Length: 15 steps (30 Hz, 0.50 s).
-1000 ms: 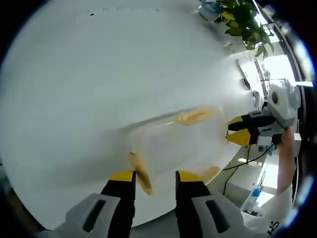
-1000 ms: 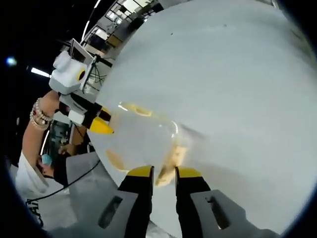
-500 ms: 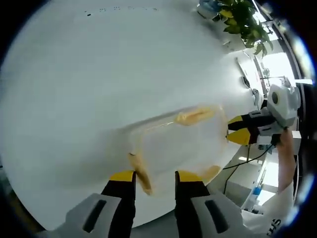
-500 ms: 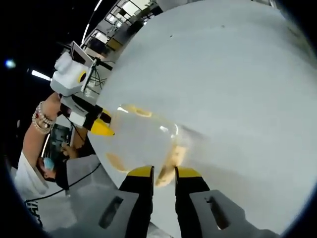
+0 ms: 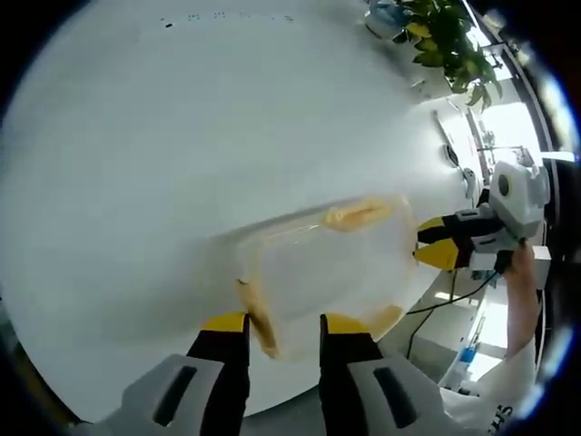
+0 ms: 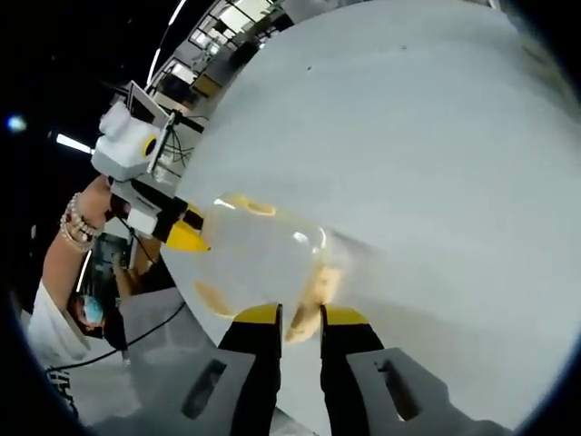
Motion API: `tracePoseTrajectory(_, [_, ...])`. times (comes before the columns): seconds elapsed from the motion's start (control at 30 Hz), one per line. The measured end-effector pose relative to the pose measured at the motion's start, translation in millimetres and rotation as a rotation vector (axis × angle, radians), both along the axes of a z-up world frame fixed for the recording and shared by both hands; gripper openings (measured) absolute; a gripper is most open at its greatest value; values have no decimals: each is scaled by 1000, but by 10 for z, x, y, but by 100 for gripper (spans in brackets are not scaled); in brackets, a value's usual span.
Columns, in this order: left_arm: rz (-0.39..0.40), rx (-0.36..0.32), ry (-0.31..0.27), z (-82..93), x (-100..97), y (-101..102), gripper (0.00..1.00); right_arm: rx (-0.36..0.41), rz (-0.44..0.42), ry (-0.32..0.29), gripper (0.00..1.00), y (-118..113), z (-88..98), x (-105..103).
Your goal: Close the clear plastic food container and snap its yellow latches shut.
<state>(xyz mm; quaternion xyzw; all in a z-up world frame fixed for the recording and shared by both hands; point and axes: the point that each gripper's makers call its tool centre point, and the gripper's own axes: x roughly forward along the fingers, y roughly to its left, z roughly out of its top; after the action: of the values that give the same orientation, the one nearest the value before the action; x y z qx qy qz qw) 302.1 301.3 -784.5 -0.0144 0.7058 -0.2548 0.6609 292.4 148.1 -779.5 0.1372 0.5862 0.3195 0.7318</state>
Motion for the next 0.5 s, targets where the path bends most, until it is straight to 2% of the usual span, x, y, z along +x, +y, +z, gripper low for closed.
tracePoseTrajectory(0.5, [7,-21,32,-64,-25,-79,21,29,-23,15,11,7,-43,9])
